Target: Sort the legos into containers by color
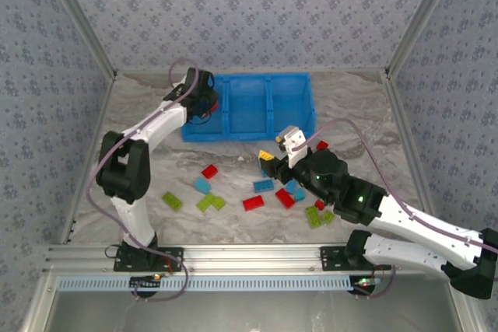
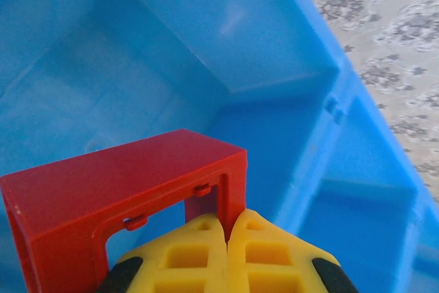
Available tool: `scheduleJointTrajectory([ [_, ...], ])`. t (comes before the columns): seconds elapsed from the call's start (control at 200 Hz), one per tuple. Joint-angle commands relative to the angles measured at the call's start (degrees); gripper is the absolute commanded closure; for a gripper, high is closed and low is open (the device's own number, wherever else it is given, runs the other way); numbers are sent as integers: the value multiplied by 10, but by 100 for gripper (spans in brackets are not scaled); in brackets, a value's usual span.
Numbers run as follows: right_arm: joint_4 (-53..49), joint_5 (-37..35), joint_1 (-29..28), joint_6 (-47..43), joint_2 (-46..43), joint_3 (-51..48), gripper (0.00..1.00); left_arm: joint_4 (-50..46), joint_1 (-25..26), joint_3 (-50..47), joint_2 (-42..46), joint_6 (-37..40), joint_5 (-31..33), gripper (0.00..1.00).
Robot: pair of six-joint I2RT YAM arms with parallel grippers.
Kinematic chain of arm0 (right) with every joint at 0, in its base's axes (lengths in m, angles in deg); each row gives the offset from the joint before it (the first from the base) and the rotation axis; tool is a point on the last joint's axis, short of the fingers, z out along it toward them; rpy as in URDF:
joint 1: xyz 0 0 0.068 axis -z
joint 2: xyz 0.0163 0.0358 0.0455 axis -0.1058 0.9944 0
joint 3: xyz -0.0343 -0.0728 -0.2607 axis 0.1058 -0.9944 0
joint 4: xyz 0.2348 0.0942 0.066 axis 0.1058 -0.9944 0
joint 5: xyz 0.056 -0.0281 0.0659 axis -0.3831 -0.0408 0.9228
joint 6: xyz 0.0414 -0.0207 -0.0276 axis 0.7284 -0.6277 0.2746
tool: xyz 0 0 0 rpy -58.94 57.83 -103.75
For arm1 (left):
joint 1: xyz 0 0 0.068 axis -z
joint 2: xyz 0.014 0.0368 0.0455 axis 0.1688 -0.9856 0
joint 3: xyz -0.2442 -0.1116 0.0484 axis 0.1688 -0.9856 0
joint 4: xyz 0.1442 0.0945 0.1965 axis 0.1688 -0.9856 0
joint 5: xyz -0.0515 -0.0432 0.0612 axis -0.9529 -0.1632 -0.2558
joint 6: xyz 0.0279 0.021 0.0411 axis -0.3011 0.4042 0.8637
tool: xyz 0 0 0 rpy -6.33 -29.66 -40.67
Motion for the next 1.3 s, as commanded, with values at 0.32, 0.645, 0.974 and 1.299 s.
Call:
scheduleJointTrajectory([
  [0.32, -26, 27, 47, 58, -7, 22, 39, 41, -14, 5, -80, 27, -40, 98],
  [0.645, -68, 15, 67, 90, -23, 10, 39, 17, -16, 9, -68, 47, -42, 71],
  [0.974, -217, -51, 133, 170, -7, 79, 37, -42, 8, 33, 46, 93, 38, 60],
  [1.299, -505, -16, 321, 470, 107, 108, 23, -32, 205, 18, 212, 370, -6, 29],
])
